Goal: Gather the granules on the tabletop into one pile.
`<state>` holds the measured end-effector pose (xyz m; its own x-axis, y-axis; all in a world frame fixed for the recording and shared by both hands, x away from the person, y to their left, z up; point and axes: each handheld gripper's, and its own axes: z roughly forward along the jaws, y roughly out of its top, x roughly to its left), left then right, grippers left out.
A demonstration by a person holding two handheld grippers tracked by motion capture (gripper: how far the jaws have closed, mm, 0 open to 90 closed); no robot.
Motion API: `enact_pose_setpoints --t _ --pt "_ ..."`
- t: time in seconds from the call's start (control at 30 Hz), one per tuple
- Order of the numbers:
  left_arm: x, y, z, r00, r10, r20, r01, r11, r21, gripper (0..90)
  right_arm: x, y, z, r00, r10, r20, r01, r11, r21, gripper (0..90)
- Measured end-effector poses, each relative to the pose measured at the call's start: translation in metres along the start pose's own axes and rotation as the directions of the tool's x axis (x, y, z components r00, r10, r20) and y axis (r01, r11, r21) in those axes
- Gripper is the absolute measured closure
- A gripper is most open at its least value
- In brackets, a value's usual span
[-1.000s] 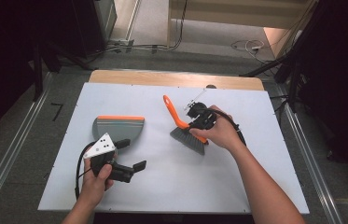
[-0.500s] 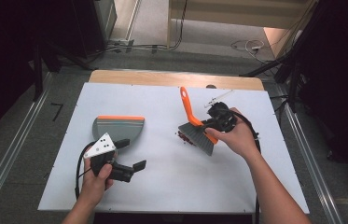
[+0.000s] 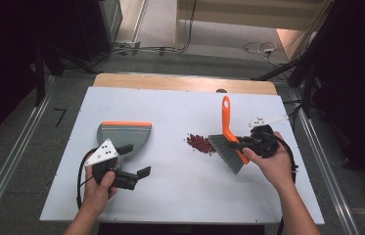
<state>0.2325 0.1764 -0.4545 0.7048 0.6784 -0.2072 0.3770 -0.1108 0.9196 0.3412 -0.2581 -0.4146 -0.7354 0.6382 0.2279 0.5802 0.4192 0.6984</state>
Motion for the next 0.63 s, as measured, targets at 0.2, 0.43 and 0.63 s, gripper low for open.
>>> enact_pose_setpoints --t 0.2,0.43,0.63 --pt "-0.001 0.000 -0.002 0.9999 0.016 -0.006 -0.016 0.9997 -0.018 0.0 -0.009 -0.032 -0.018 0.9987 0.046 0.021 -0.045 0.998 -0.043 68.1" --pt "0.001 -0.001 -0.003 0.9999 0.013 -0.010 -0.013 0.9997 -0.019 0.0 -0.022 -0.064 -0.037 0.9919 0.116 0.052 -0.110 0.989 -0.099 68.1" --pt "0.001 -0.001 -0.002 0.9998 0.016 -0.011 -0.016 0.9997 -0.016 0.0 -0.028 -0.076 -0.042 0.9865 0.147 0.072 -0.139 0.985 -0.103 68.2"
